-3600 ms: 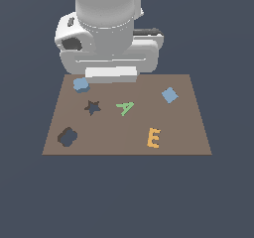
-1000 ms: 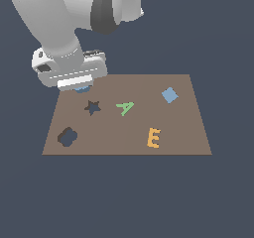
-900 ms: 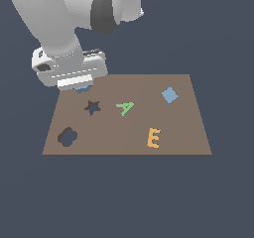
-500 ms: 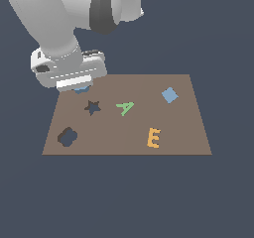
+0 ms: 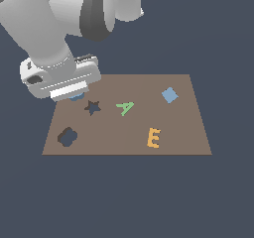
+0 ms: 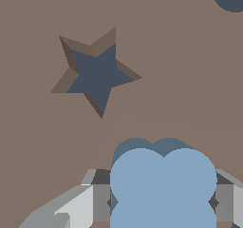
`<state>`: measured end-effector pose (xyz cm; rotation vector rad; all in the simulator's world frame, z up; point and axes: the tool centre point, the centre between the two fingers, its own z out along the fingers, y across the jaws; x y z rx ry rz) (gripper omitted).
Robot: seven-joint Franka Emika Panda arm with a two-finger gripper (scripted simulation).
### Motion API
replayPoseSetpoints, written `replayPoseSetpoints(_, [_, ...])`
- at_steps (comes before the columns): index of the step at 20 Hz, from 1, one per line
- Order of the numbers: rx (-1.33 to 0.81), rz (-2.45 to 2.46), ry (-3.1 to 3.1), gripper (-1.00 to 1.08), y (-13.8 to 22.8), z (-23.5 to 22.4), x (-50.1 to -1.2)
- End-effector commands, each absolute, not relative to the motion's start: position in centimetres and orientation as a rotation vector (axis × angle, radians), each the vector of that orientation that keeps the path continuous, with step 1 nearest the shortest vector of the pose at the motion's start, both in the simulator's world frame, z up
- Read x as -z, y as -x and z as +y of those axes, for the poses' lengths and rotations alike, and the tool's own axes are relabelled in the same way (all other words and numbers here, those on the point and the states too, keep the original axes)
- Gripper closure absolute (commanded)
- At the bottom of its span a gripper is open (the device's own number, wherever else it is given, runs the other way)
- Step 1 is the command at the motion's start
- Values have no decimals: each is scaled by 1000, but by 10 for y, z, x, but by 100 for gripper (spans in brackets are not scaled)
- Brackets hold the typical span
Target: Insert a designated object into the corresponding slot on a board.
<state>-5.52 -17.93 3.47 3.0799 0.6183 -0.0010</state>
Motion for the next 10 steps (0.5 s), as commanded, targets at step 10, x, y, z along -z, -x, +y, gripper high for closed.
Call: replayPoseSetpoints(10, [0, 1028, -2967, 108, -17, -193, -38])
